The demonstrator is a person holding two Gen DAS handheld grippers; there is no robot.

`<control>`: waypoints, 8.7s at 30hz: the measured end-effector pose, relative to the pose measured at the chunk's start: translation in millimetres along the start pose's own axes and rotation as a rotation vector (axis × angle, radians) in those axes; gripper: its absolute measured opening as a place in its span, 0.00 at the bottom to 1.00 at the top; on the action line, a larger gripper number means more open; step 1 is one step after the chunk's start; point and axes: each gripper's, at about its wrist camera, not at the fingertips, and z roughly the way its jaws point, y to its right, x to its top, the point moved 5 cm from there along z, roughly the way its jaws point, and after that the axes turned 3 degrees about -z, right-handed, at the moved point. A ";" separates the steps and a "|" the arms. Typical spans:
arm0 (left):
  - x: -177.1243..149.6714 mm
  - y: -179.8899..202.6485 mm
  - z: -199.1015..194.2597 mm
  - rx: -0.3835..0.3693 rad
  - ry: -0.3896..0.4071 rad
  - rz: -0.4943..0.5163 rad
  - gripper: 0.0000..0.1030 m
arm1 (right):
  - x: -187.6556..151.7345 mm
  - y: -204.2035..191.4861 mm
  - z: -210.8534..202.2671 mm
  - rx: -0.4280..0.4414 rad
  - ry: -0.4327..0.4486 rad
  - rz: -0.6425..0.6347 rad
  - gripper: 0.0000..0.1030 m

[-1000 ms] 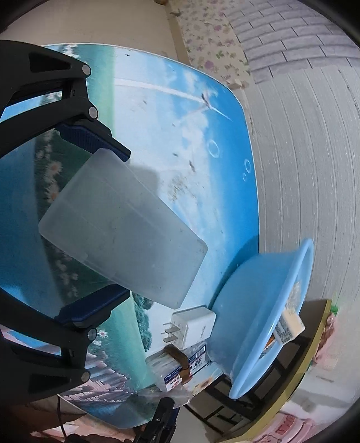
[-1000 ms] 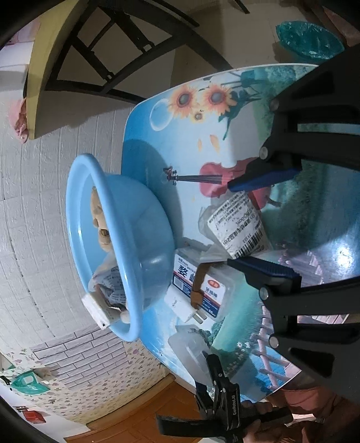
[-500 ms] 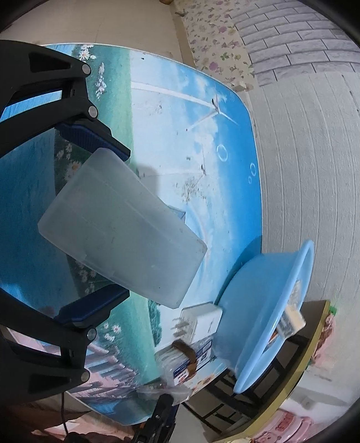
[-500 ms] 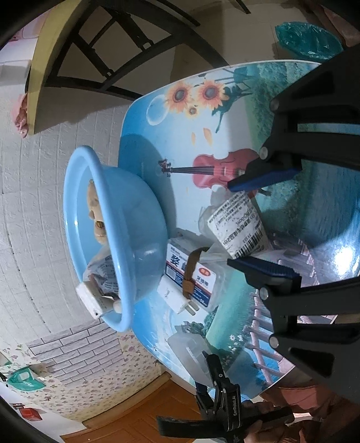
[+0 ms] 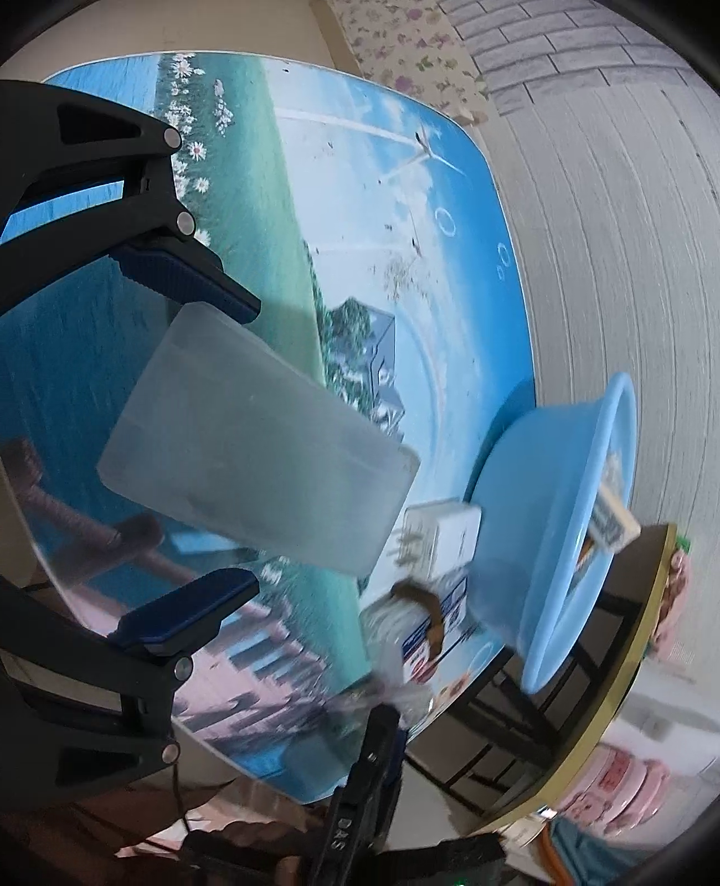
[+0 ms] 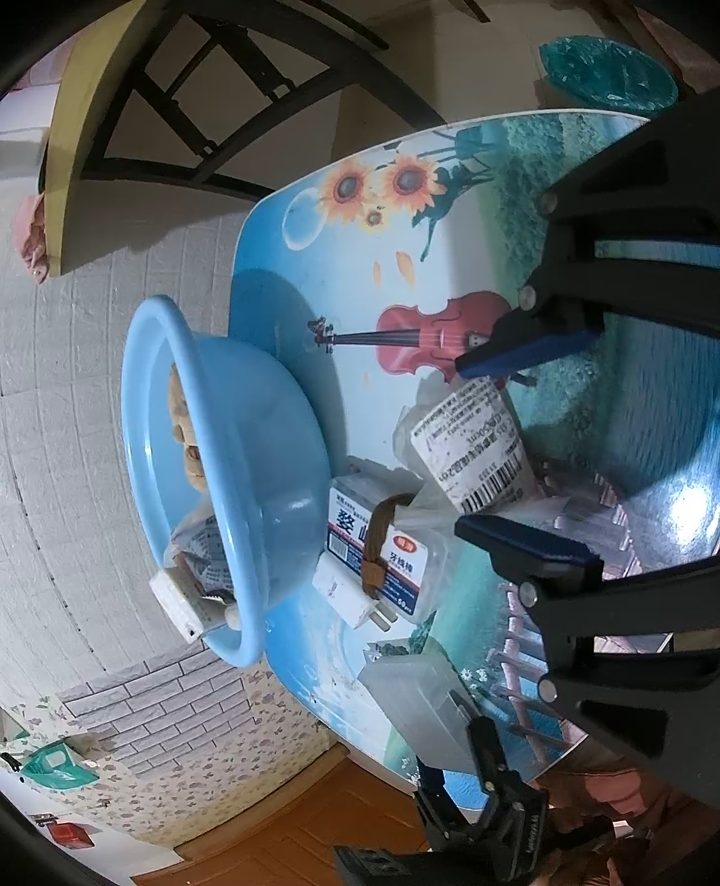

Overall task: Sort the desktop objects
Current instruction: 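Grasp the clear plastic box with the left gripper while the right gripper grasps the barcode bag, then lift the clear box and barcode bag and carry both over the basin, then open both grippers to drop the clear box and barcode bag into the basin, then move both grippers back over the table toward the charger and toothpick box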

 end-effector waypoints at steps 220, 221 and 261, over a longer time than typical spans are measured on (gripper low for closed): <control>86.0 22.9 -23.7 0.014 0.190 -0.026 1.00 | 49.2 -13.8 -3.0 0.018 0.116 -0.036 0.68; 84.6 22.7 -22.9 0.013 0.186 -0.026 1.00 | 48.4 -14.1 -4.0 0.019 0.120 -0.035 0.68; 51.9 9.7 5.3 -0.023 0.096 -0.084 1.00 | 29.7 -51.3 27.5 0.019 0.022 -0.071 0.68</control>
